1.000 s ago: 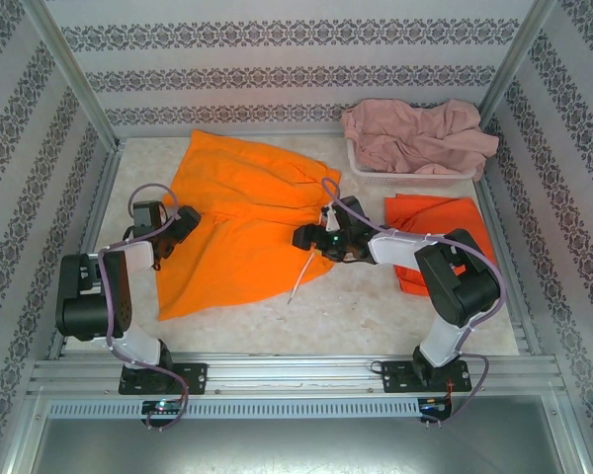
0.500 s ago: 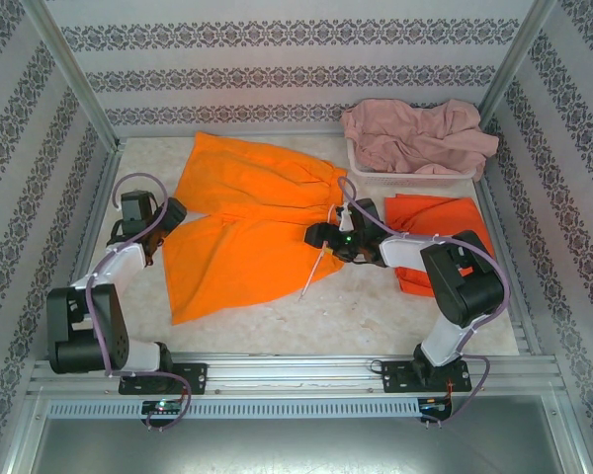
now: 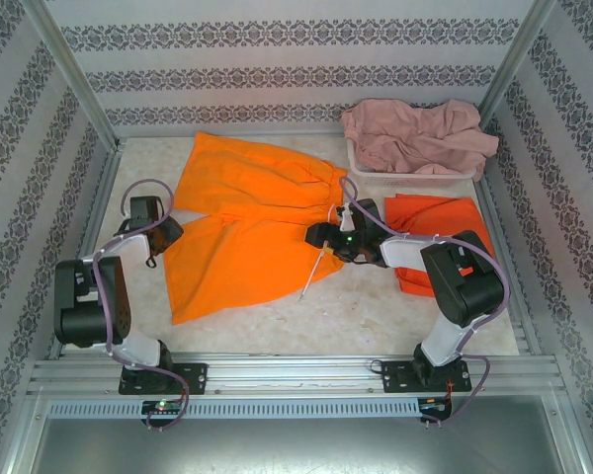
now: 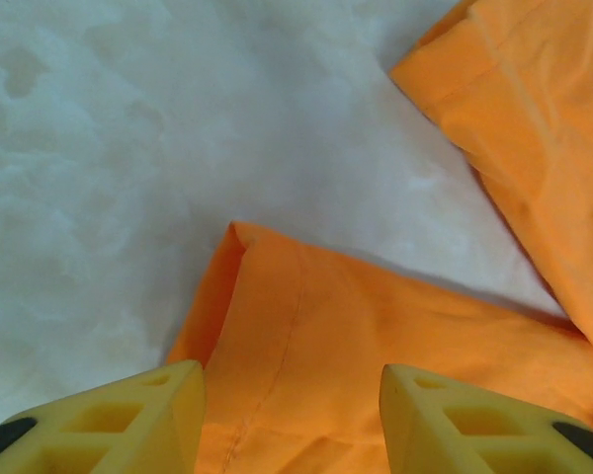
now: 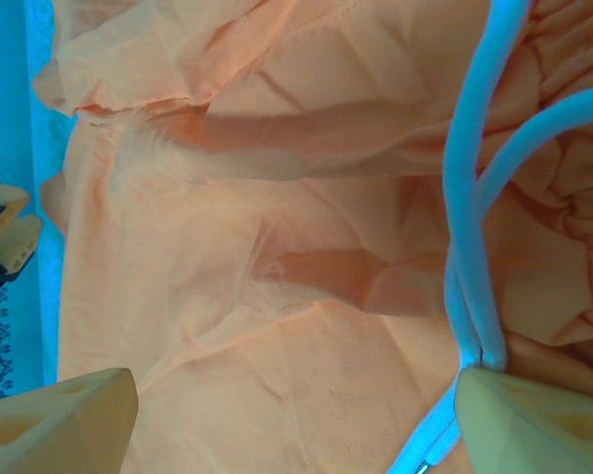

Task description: Fold and stack the shorts

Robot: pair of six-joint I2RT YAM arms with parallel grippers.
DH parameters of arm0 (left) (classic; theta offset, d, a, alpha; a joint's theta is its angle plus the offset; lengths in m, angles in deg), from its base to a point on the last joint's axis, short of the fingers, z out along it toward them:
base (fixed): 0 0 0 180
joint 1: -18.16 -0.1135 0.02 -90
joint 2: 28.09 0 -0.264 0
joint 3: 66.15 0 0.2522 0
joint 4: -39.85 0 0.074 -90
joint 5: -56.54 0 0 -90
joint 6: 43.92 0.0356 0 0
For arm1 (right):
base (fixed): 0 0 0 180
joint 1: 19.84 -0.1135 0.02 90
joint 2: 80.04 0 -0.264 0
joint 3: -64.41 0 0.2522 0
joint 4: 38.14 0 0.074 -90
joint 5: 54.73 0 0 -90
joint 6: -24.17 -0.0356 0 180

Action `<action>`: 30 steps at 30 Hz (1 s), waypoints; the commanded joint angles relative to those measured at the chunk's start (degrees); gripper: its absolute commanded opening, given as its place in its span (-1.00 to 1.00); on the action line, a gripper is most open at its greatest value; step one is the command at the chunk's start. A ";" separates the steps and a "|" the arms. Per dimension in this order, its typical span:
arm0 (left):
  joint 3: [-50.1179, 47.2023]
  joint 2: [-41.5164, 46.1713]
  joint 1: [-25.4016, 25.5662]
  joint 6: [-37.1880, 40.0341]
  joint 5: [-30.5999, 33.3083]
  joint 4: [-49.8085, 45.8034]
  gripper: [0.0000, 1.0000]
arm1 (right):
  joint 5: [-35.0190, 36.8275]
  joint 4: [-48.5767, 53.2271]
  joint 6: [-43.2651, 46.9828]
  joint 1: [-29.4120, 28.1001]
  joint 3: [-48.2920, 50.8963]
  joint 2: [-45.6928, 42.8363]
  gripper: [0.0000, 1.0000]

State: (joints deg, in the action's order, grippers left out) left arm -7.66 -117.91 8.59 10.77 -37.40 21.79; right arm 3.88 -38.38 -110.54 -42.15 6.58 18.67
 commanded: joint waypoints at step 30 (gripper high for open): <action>4.18 -5.36 -2.83 -0.47 -3.71 -1.29 -0.45 | 0.37 2.44 -1.16 1.65 3.38 1.17 0.69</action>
State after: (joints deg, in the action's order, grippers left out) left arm -4.21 -123.05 6.41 10.86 -40.35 20.37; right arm 2.83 -40.09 -110.74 -41.06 7.93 18.35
